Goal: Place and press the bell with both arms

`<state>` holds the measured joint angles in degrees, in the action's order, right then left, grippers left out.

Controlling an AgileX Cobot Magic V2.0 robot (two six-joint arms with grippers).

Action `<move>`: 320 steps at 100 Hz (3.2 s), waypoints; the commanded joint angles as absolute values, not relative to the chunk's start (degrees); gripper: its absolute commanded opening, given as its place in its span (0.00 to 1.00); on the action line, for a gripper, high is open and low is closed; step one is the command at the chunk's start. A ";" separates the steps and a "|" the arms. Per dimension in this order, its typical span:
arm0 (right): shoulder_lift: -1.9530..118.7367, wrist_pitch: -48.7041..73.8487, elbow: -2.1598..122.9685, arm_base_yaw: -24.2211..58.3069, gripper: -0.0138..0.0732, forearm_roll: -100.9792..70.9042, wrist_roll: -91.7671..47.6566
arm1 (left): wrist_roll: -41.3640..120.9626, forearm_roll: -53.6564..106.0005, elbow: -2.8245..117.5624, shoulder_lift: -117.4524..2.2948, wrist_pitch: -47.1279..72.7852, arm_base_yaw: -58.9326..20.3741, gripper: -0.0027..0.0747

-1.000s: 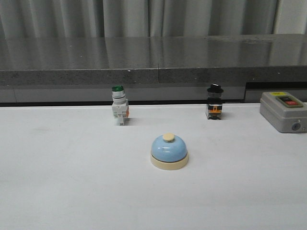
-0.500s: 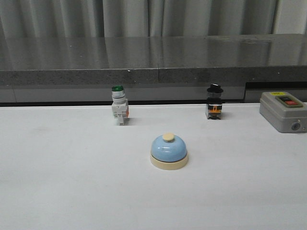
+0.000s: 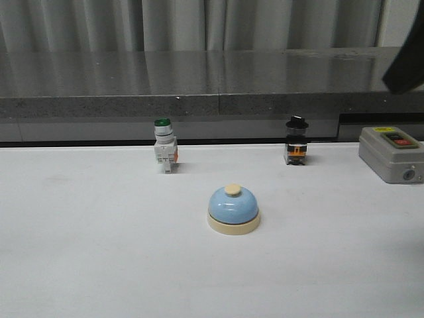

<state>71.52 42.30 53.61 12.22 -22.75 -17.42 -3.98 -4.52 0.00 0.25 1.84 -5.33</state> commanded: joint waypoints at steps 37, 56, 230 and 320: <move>87.24 33.89 64.39 25.56 0.09 -23.81 -18.29 | -4.40 -4.54 -2.45 1.97 -3.18 -5.47 0.01; 94.13 33.63 68.91 27.94 0.09 -22.78 -18.29 | -4.40 -4.54 -2.45 1.97 -3.18 -5.47 0.01; 87.84 35.96 73.66 23.92 0.09 -20.96 -17.37 | -4.40 -4.54 -2.45 1.97 -3.18 -5.47 0.01; 39.50 31.66 45.91 3.55 0.09 -18.73 -17.37 | -4.40 -4.54 -2.45 1.97 -3.18 -5.47 0.01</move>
